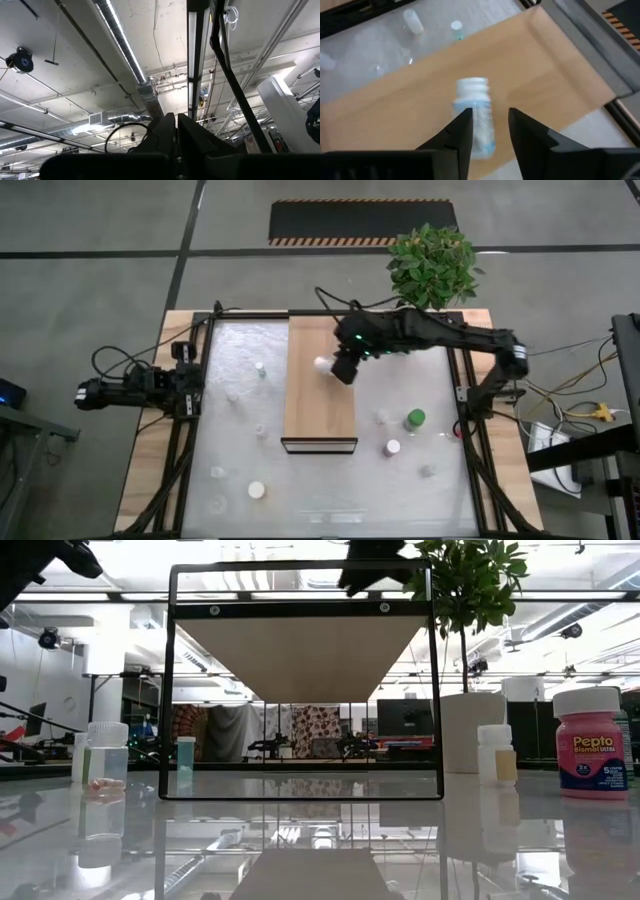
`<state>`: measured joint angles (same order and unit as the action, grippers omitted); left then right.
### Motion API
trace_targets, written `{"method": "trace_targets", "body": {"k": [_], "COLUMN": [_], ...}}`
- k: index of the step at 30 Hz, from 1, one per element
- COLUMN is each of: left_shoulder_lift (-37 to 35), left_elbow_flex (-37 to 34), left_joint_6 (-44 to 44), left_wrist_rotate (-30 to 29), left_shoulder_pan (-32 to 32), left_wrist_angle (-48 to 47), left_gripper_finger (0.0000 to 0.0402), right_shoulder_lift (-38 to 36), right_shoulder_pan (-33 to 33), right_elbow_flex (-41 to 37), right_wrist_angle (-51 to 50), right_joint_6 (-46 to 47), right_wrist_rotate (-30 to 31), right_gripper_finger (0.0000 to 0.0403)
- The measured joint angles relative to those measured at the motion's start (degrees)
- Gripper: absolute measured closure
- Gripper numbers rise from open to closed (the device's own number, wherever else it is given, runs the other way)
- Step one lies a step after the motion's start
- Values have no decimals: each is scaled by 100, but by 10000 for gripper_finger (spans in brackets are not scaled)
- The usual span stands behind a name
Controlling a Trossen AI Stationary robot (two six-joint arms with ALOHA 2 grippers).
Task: Pick and place medicine bottles onto shelf by color
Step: Put the blue pill bottle on the shelf
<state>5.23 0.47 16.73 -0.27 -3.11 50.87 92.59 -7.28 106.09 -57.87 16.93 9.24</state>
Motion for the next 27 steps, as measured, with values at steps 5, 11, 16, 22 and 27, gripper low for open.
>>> {"method": "trace_targets", "body": {"k": [5,11,16,22,27], "left_shoulder_lift": [-2,-2,4,4,4], "left_elbow_flex": [0,0,0,0,0], "left_joint_6": [-1,-2,-128,-138,-138], "left_wrist_rotate": [0,0,0,-2,-1], "left_shoulder_pan": [1,0,2,2,1], "left_wrist_angle": [-43,-42,-42,-42,-42], "left_gripper_finger": [398,398,398,398,398], "right_shoulder_lift": [700,1181,1479,1677,1839], "right_shoulder_pan": [-144,-172,-273,-348,-357], "right_elbow_flex": [1100,1743,2001,1993,1993], "right_wrist_angle": [-862,-1045,-1335,-1516,-1462], "right_joint_6": [-226,-810,-1382,-1484,-1572], "right_wrist_rotate": [2,-81,-751,-820,-779], "right_gripper_finger": [329,342,282,179,128]}}
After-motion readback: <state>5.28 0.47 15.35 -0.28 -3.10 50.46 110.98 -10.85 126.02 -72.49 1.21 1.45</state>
